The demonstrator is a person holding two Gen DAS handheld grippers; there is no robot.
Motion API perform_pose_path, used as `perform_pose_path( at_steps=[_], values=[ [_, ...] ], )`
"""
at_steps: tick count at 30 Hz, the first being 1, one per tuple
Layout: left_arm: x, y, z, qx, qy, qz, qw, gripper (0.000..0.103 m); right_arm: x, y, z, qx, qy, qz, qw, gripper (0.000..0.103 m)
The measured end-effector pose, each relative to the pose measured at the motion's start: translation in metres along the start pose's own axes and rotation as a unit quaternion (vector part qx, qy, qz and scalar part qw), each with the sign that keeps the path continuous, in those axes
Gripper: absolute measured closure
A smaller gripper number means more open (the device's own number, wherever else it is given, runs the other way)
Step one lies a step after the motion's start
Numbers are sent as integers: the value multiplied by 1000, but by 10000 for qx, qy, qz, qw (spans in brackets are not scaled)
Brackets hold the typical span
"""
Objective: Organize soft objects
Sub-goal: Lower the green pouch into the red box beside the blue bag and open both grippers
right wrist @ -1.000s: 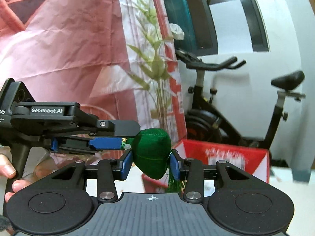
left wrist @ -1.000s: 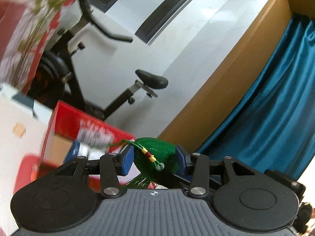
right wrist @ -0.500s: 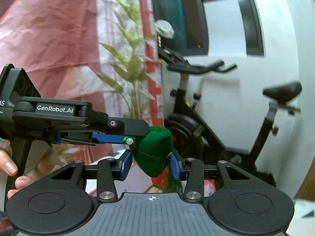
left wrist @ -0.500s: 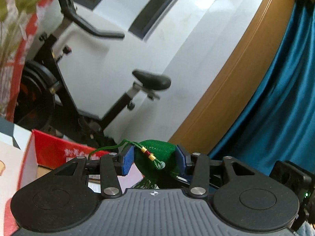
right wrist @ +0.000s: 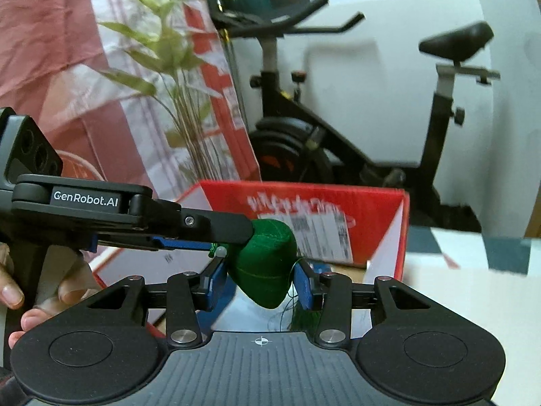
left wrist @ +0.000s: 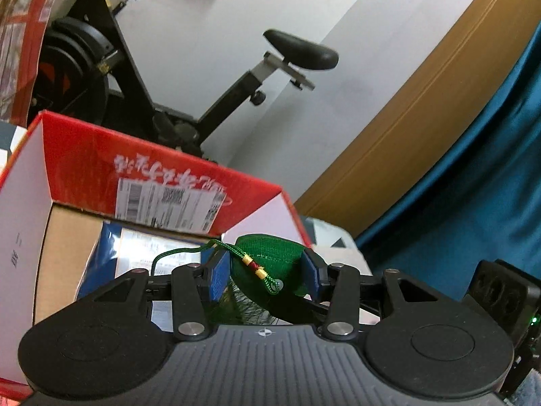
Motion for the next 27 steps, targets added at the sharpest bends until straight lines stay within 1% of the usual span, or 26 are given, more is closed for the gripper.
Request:
perform_pose_path(
  at_steps=[3,5,7,8,10,13,17,19,21,22,23,24,26,27],
  values=[
    [-7,-5,-9,-75,38,28,10000,55,6,-8,-6,-110,-45,-89,9999,62],
    [-8,-8,-10,-103,139,-65,9998,56,8,-10,-9,-139,-85,-134,9998,60],
    [-6,-6,-15,-139,393,-302,9987,56,9,-10,-7,-36,-140,-170,9997,57],
    [-5,-7,-14,-115,450,-401,9981,56,10,-9,-6,-7,-169,-190,9997,54],
    [-3,-3,-11,-81,460,-443,9979,56,10,-9,-4,60,-228,-247,9994,54],
    [-1,0,0,31,552,-546,9970,56,10,-8,3,131,-285,-317,9990,54],
    [8,-1,22,304,843,-881,9921,56,8,-8,18,301,-403,-356,9981,54],
    [11,-4,36,405,1049,-1031,9883,55,6,-11,25,354,-553,-313,9974,54],
    [13,-7,50,485,1233,-1118,9849,53,2,-15,33,358,-763,-244,9961,51],
    [15,-8,57,523,1313,-1168,9831,51,1,-17,38,365,-866,-212,9953,42],
    [16,-10,63,558,1397,-1226,9810,44,-2,-19,43,355,-943,-188,9947,31],
    [18,-12,71,598,1491,-1292,9785,39,-5,-22,49,401,-995,-140,9941,27],
    [20,-17,85,674,1685,-1373,9738,11,-11,-27,62,501,-1062,-30,9931,15],
    [21,-19,94,733,1806,-1395,9709,7,-15,-29,68,541,-1095,10,9925,12]
  ],
)
Point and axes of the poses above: each gripper's, at about its wrist camera, not at the fingertips, and z roughly against the way its jaws point, x to its right, y to its top, the point moved 5 cm from there along -z, roughly the way its jaws point, and after that the axes turned 5 degrees about -z, right-handed, at the moved point
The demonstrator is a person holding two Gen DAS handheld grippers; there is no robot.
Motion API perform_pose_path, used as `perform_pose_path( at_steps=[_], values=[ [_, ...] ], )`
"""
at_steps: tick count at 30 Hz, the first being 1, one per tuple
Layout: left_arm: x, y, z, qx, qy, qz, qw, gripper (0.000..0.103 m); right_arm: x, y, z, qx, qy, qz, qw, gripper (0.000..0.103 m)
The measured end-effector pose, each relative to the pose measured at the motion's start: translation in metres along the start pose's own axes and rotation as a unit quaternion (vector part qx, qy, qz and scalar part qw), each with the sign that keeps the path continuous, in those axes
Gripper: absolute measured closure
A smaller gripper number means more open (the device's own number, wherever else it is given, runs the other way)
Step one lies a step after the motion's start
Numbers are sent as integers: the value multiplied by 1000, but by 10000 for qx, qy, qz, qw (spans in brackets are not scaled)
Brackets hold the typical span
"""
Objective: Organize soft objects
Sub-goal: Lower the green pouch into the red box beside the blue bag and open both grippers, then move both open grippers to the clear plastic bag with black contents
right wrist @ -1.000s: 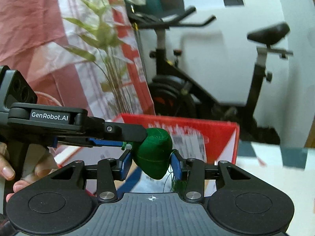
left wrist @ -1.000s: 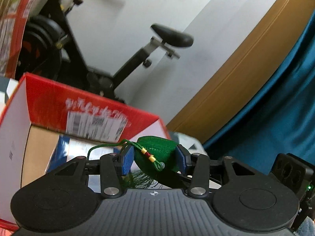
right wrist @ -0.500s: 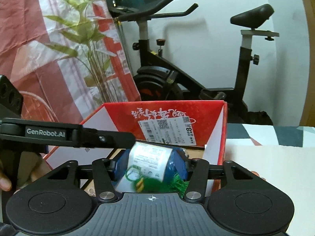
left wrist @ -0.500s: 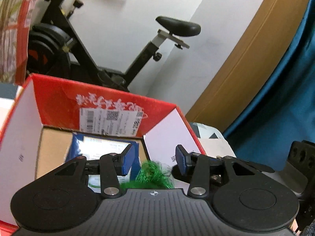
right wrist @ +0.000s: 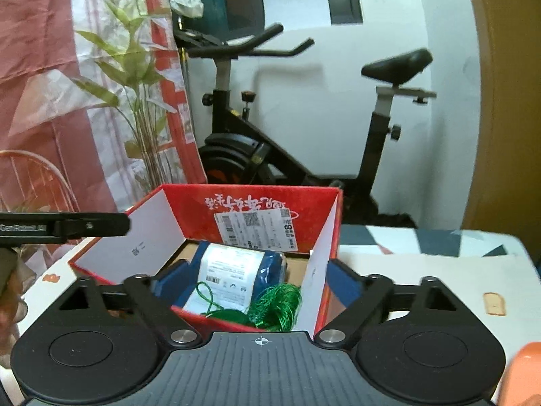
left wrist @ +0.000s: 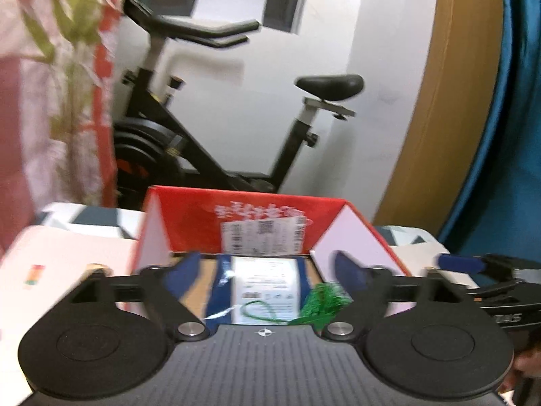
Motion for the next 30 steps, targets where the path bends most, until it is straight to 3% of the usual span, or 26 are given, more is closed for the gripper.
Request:
perform_pose_path(
  at_steps=[4,14,18,24,30],
  values=[
    [-5,-3,32,173,210,-47,9996,0,-13,-7,29,219,-73,89,9997,0],
    [-15,-53,92,-59,738,212,9970,0,-40,-54,74,447,-401,-61,9982,0],
    [-19,-86,106,-335,788,482,9952,0,-49,-82,82,273,-412,-124,9987,0],
    [-19,-135,113,-932,949,489,9899,0,-55,-121,86,-31,-562,-46,9984,0],
    [-24,-158,116,-1230,1096,540,9849,0,-55,-162,75,-509,-581,-142,9969,1]
  ],
)
Point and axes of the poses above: each gripper's, at about its wrist camera, not at the fingertips, and z roughly against the way its jaws point, x to its right, y to its top, the point moved 5 cm from there along -z, roughly the way its jaws point, and after that the axes turned 5 degrees about -z, right-handed, at the moved point
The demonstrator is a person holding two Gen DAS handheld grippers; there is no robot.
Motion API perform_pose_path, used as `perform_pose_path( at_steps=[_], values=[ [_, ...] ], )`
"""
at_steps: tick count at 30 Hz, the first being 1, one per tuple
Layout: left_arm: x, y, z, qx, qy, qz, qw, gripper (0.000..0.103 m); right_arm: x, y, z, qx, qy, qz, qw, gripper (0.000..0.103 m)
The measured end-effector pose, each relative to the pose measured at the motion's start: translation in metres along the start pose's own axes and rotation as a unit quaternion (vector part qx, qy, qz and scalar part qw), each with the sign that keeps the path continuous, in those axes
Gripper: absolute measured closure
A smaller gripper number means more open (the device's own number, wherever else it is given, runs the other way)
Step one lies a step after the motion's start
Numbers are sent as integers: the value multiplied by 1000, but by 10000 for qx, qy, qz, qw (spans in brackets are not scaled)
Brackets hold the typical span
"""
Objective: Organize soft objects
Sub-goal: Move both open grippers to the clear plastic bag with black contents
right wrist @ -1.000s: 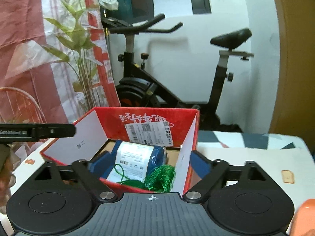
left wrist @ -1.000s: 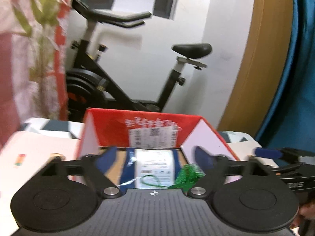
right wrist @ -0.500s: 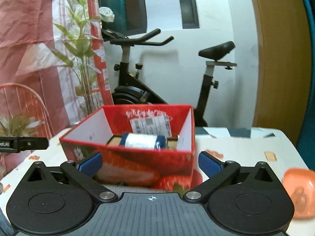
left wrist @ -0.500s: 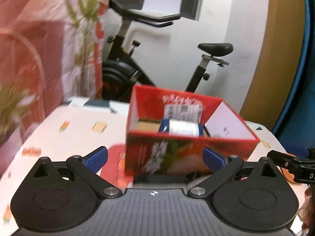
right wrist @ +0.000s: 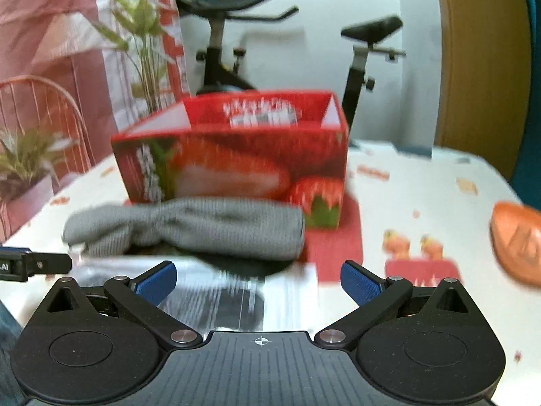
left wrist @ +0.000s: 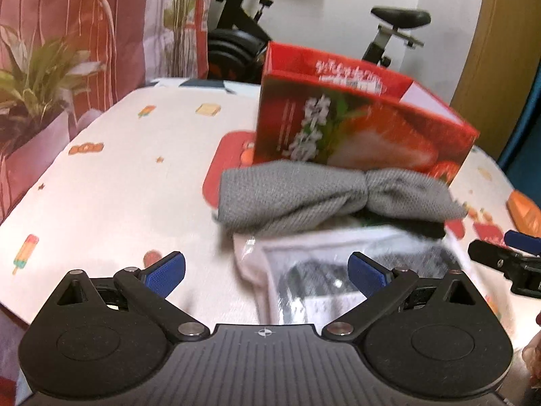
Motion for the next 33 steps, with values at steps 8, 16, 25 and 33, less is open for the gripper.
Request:
perform_pose_path(
  at_steps=[8,16,25,33],
  values=[
    [-1,-16,-7,-326,-130,186,9992,3,-5,-23,-13,-423,109,35,9990,1],
    [-3,-24,-12,-453,-505,483,9965,25,-5,-35,-28,-715,303,44,9970,1],
    [-7,-34,-27,-649,-963,814,9899,33,-2,-37,-35,-784,462,-128,9958,0],
    [1,-38,-33,-675,-1241,778,9869,36,0,-37,-37,-821,528,-254,9949,0]
  ],
)
Point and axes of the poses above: each gripper's, at about its wrist camera, not at the fingertips, and z roughly against the way its jaws point, x to its right, y to its top, the point moved 5 cm from there along -z, roughly the way its jaws point, and after that the axes turned 5 degrees about -z, right-handed, at the moved point
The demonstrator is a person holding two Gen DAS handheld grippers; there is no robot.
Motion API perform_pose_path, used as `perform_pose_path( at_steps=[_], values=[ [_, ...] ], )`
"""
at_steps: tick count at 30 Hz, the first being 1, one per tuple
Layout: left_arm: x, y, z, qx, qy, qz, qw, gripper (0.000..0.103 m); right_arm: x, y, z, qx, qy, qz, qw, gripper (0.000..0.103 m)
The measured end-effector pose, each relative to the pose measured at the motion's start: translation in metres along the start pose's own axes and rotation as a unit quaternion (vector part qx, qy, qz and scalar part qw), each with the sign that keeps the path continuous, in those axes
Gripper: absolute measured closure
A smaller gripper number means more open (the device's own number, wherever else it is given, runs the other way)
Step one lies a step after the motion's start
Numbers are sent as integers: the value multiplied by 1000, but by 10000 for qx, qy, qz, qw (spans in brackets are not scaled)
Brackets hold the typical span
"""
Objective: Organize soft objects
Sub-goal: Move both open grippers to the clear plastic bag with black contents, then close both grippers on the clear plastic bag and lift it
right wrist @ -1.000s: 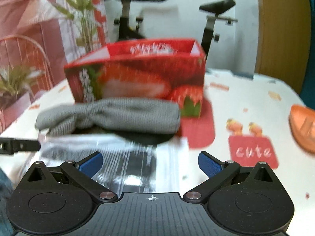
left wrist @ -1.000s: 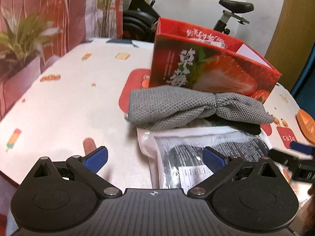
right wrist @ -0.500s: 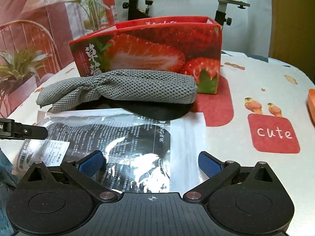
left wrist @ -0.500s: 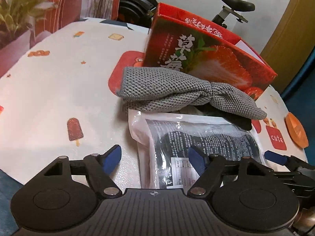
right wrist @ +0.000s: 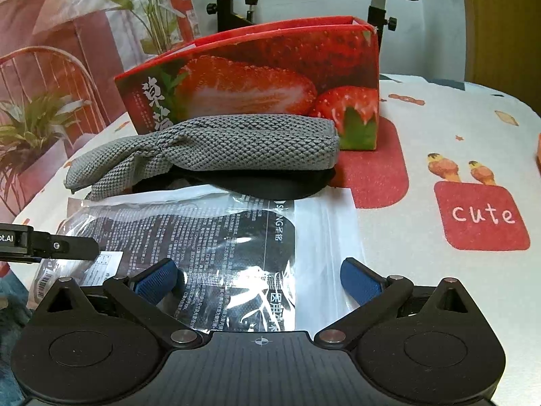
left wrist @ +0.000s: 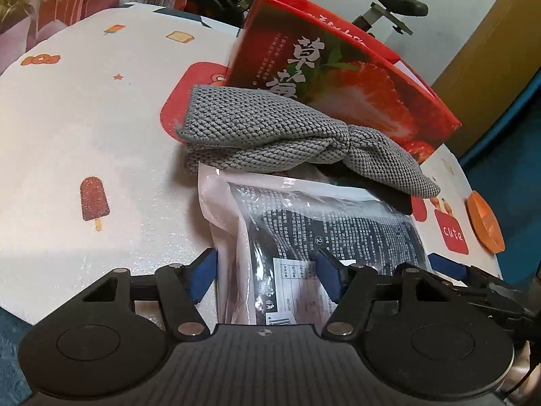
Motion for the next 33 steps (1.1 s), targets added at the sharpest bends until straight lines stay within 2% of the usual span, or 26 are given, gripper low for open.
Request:
perform_pose_path(
  at_steps=[13,21,24,27,30,33],
  values=[
    [3,-1,-2,27,3,-188,9998,34,2,0,-2,37,38,-136,9999,0],
    [8,-4,-1,-41,92,-404,9991,34,-3,4,-9,37,82,53,9999,0],
    [10,-5,-1,-46,95,-480,9988,34,-8,2,-8,-64,268,147,9995,0],
    [13,-6,-2,-69,91,-595,9982,34,-17,-1,-4,-137,249,320,9991,1],
    [14,-4,-4,-90,67,-619,9980,34,-20,-2,3,-164,230,380,9989,8],
    [15,-4,-3,-94,19,-621,9980,34,-22,1,13,-108,200,467,9987,20]
  ],
)
Point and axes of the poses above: each gripper's, at about its wrist camera, not at the fingertips, and z roughly against the way its jaws point, x to its right, y to its top, the point moved 5 cm from there along -z, roughly the way its jaws point, and after that the axes turned 5 degrees about -z, right-handed, at the moved point
